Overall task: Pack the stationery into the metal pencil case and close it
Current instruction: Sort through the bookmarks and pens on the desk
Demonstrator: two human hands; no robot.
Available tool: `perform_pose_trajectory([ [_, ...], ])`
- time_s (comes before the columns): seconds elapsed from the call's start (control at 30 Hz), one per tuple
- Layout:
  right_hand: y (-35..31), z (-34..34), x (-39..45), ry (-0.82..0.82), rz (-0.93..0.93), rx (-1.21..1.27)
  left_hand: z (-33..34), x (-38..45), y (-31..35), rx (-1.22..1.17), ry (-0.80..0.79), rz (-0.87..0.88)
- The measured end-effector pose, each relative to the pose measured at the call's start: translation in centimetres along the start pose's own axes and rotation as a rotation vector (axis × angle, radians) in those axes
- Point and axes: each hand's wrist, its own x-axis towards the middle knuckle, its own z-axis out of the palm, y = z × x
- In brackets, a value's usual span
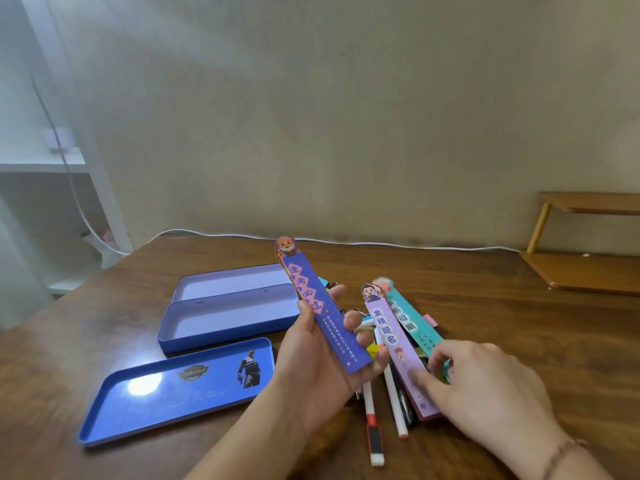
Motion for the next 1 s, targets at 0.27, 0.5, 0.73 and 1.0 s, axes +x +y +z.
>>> perform_pose_trajectory([
  [0.27, -0.5, 1.1, 0.2, -0.068, 0.005, 0.002, -0.2, -0.1, 0.3, 0.09, -0.007, 0.008],
  [0.5, 0.8, 1.1, 0.8, 0.041, 0.033, 0.302, -0.4, 0.3, 0.1, 0.141, 0.032, -0.003],
  [0.73, 1.9, 0.9, 1.2, 0.098, -0.005, 0.464, -0.3, 0.2, 0.2, 0.18, 0.069, -0.001],
  [1.0, -0.8, 0.0, -0.7, -0.154, -0.048, 1.275, 0.3, 0.0, -1.0, 0.274, -0.045, -0.123],
])
